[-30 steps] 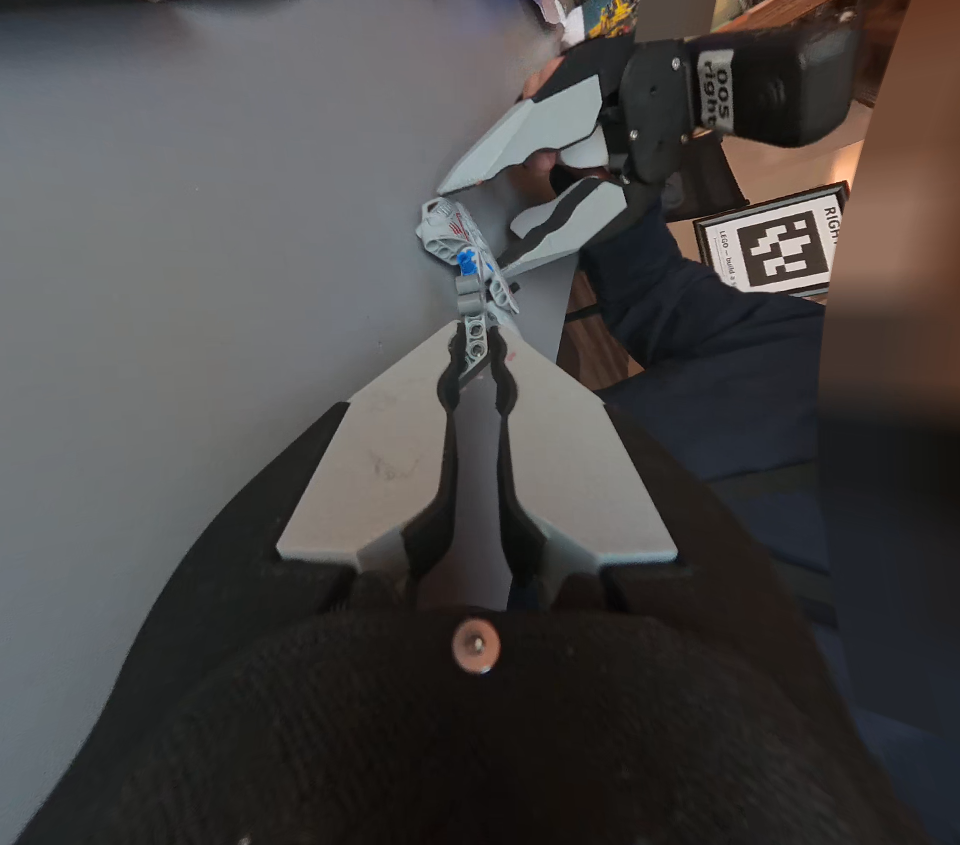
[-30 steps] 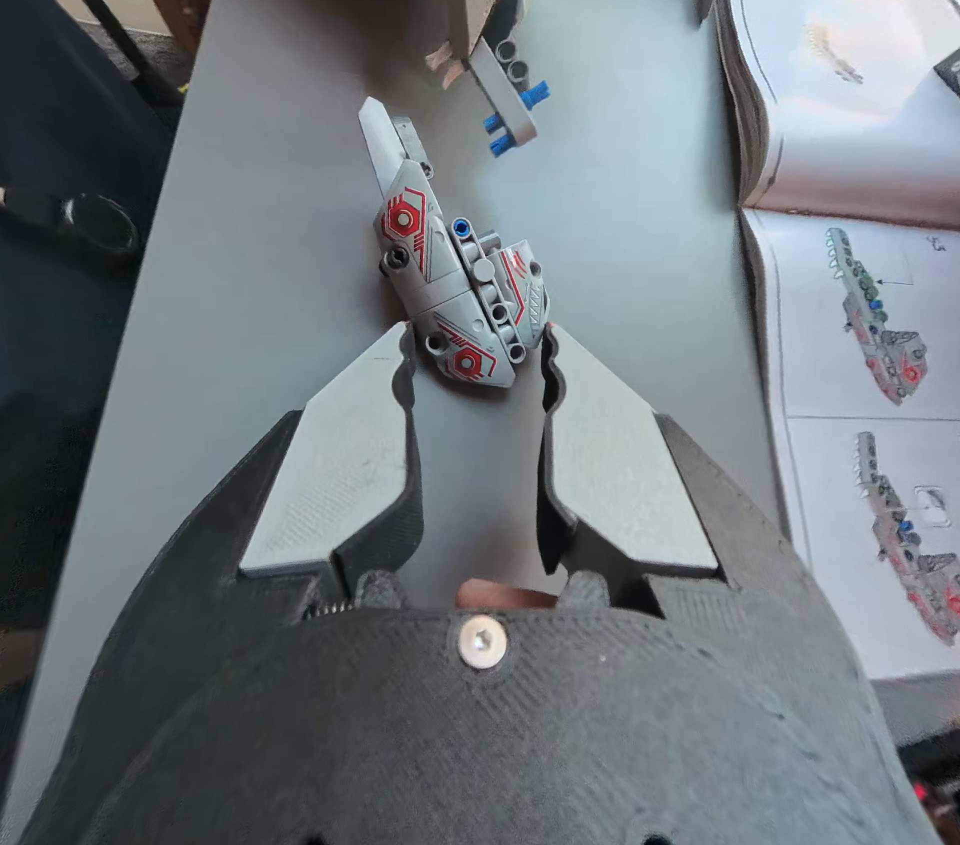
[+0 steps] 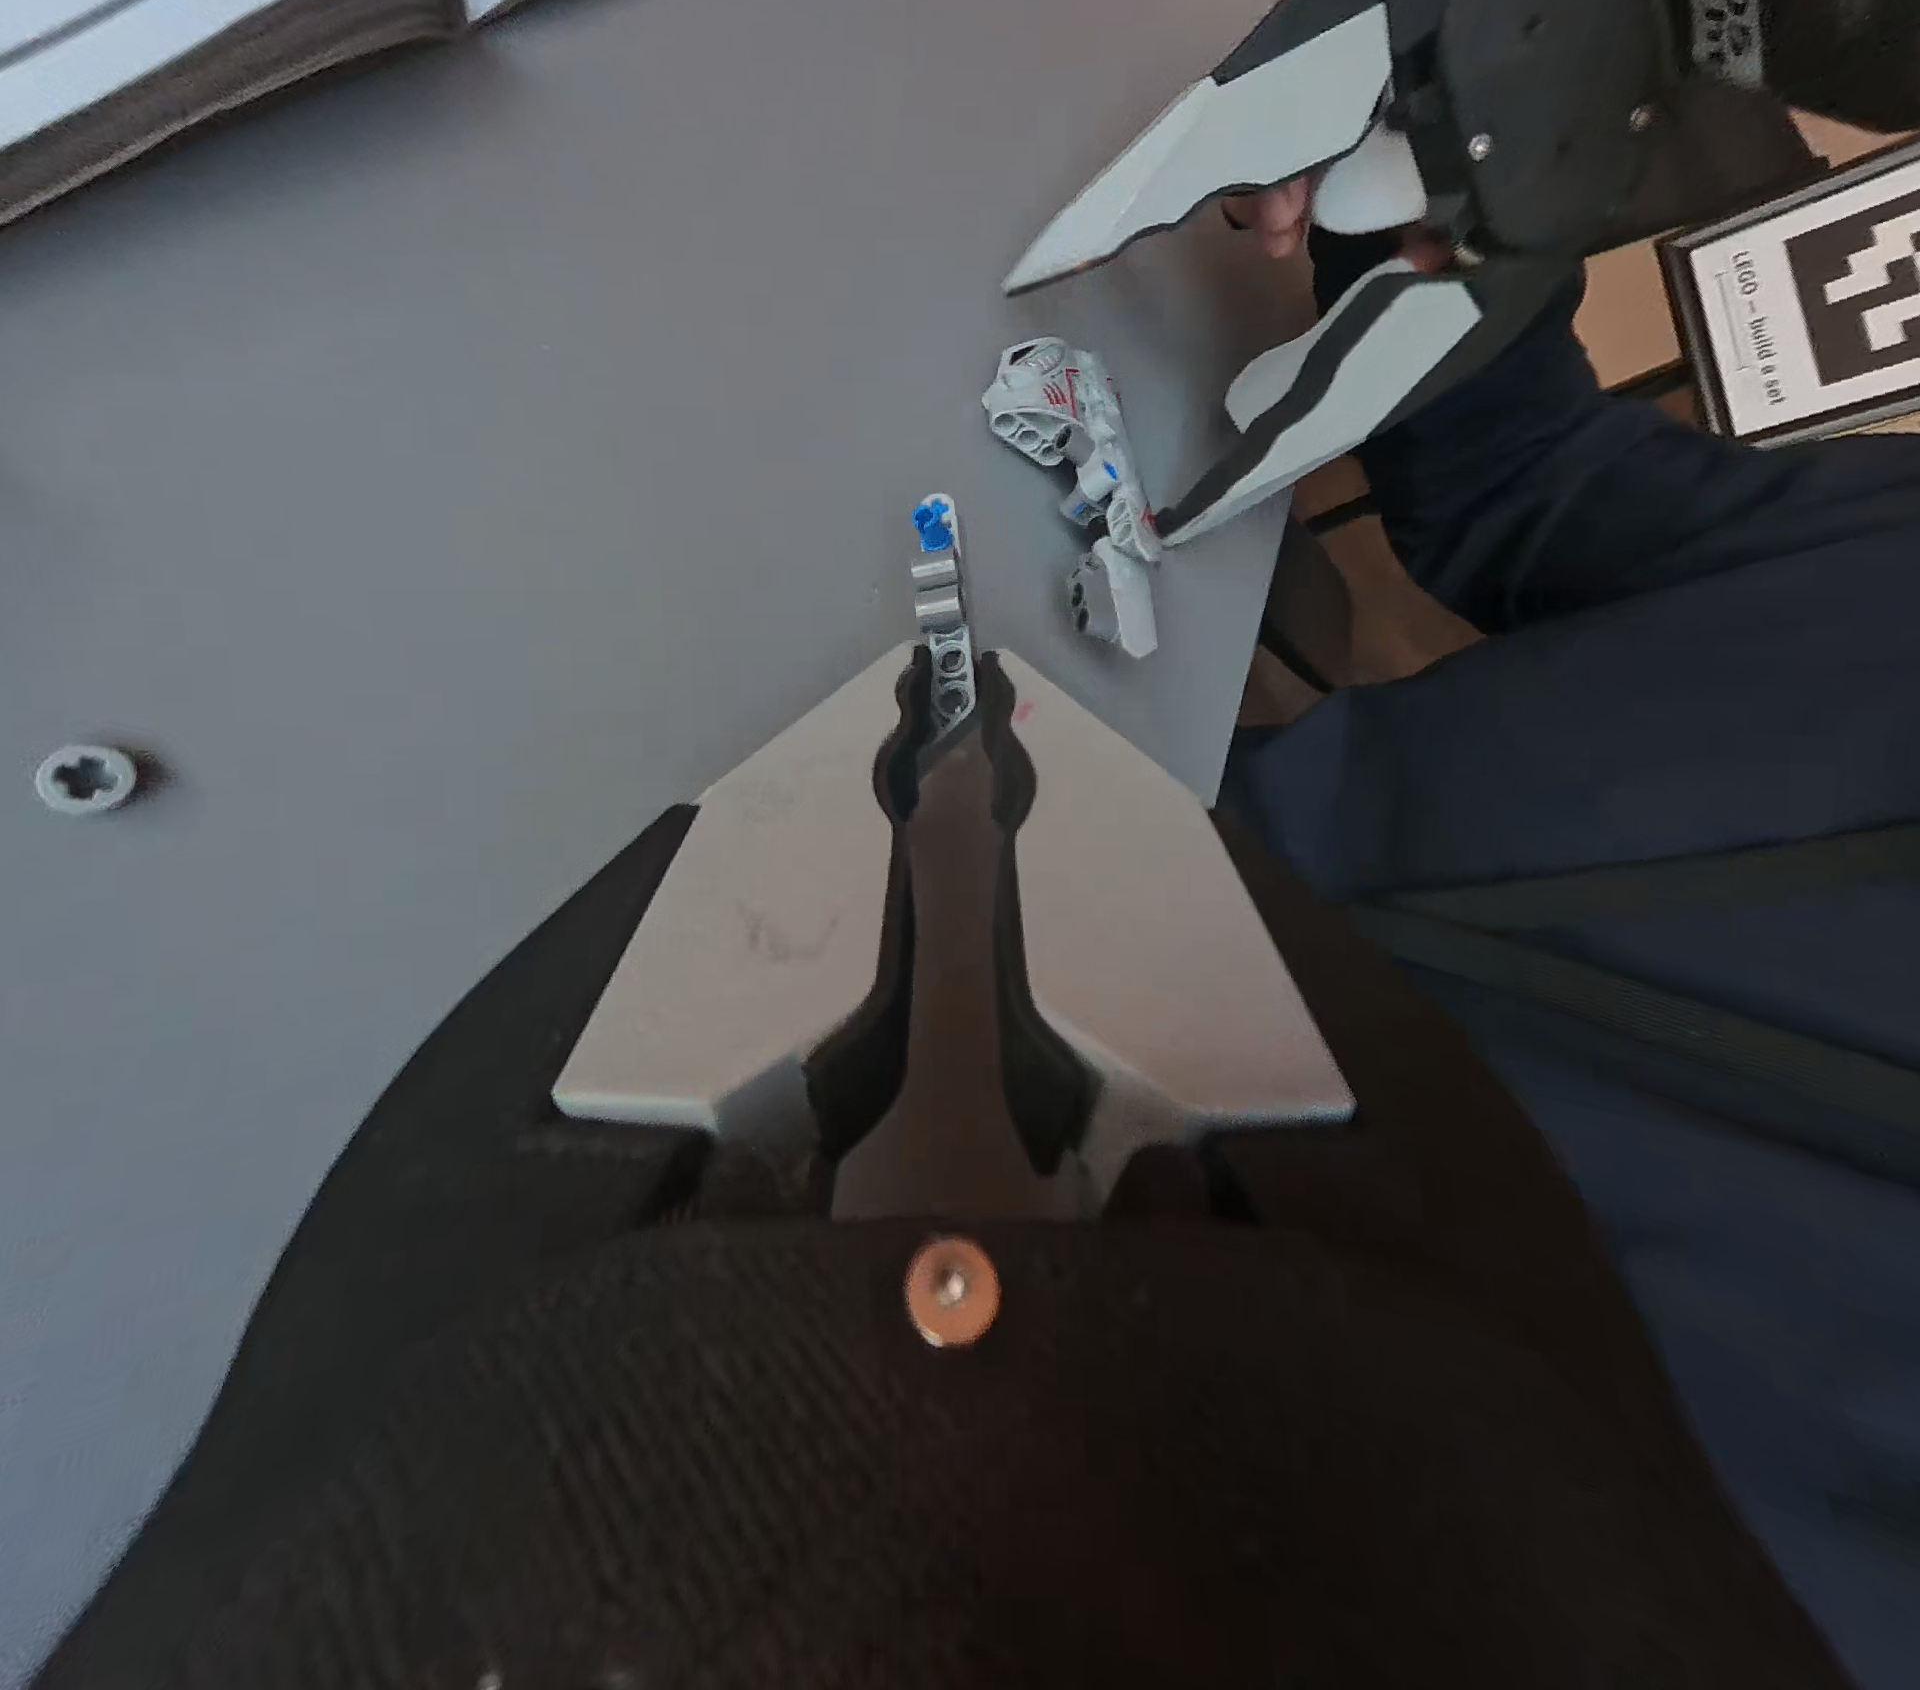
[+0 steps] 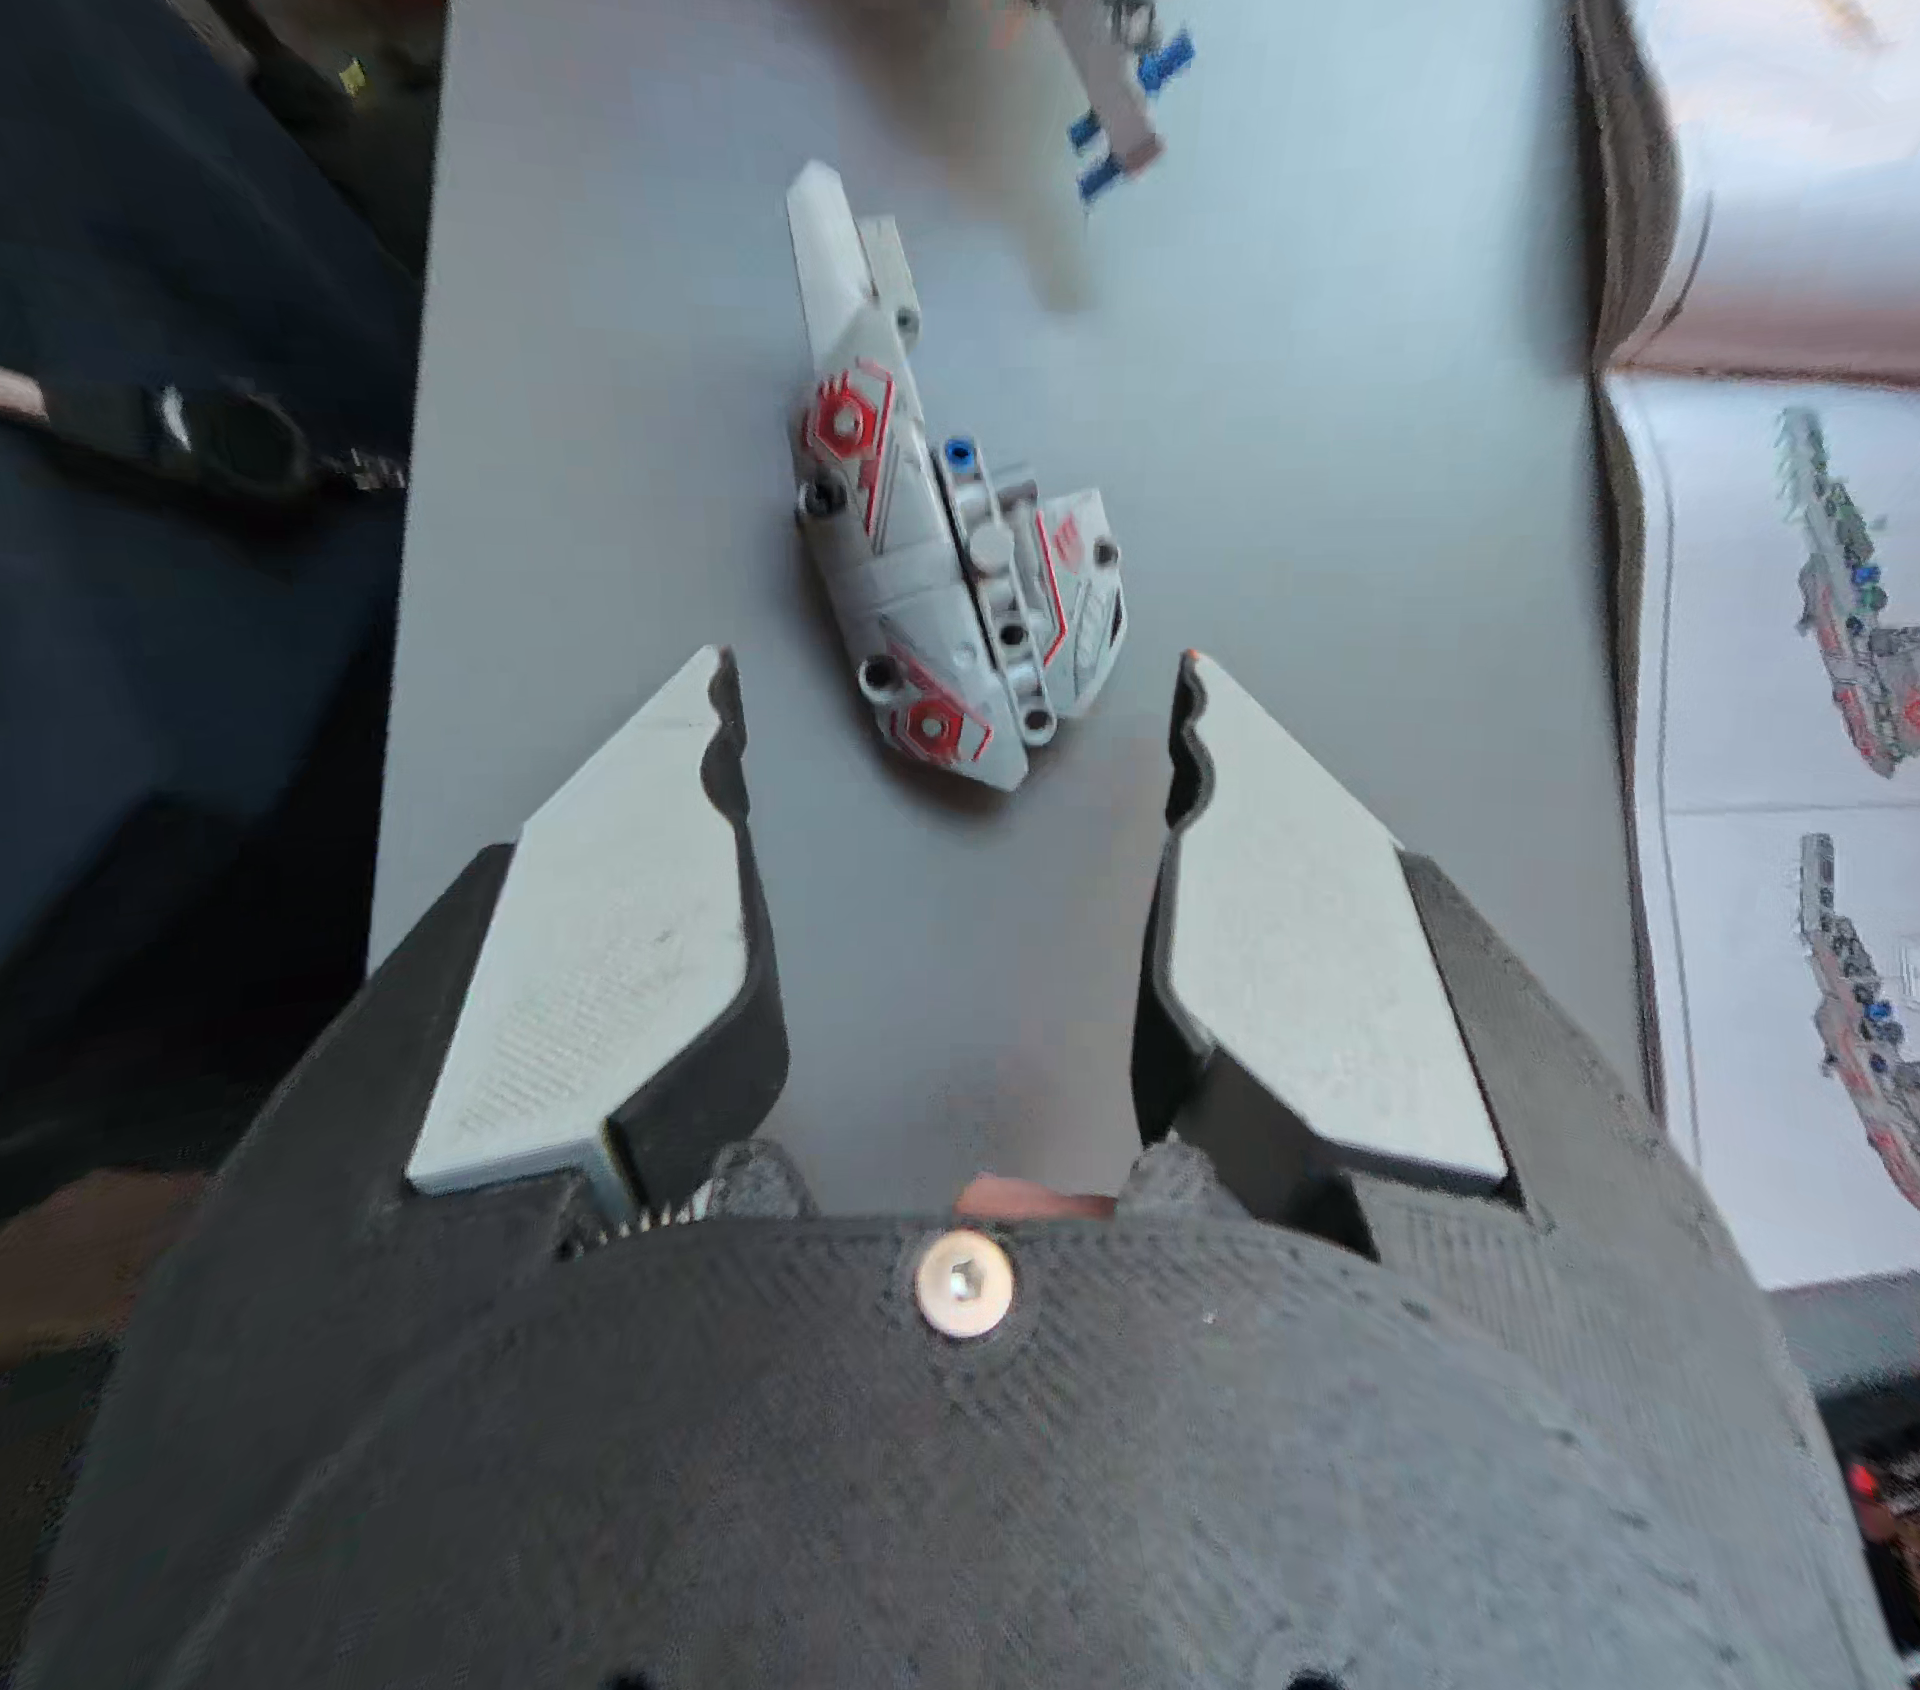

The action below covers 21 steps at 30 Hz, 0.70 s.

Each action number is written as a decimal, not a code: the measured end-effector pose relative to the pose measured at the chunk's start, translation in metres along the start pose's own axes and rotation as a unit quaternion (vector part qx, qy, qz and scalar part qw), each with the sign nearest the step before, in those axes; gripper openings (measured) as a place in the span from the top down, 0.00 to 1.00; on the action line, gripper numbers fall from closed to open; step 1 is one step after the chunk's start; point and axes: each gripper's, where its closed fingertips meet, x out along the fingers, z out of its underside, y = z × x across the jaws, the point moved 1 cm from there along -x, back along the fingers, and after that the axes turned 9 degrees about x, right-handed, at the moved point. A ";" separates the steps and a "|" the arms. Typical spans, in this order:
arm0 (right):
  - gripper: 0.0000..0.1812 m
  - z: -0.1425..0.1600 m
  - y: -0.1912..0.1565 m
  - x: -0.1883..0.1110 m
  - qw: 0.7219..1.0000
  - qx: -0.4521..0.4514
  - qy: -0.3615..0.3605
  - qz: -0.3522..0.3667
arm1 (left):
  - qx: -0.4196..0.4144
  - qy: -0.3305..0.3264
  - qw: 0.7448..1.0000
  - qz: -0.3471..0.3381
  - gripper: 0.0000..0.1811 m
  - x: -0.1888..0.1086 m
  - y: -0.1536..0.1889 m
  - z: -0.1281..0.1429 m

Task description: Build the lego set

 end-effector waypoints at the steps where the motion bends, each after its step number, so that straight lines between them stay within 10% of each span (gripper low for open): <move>1: 0.58 -0.002 0.000 0.001 1.000 -0.007 0.003 -0.006 | -0.010 -0.001 1.000 -0.001 0.96 0.001 -0.004 0.002; 8: 0.64 -0.023 0.070 0.003 0.970 -0.205 -0.044 0.120 | -0.055 -0.003 0.998 0.026 0.89 0.004 0.001 0.011; 16: 0.71 -0.012 0.112 -0.011 0.981 -0.029 -0.050 0.185 | -0.110 0.051 0.984 0.132 0.85 0.019 0.055 0.013; 21: 0.69 0.000 0.058 -0.028 0.988 0.085 0.004 0.131 | -0.080 0.033 0.991 0.102 0.86 0.020 0.053 0.019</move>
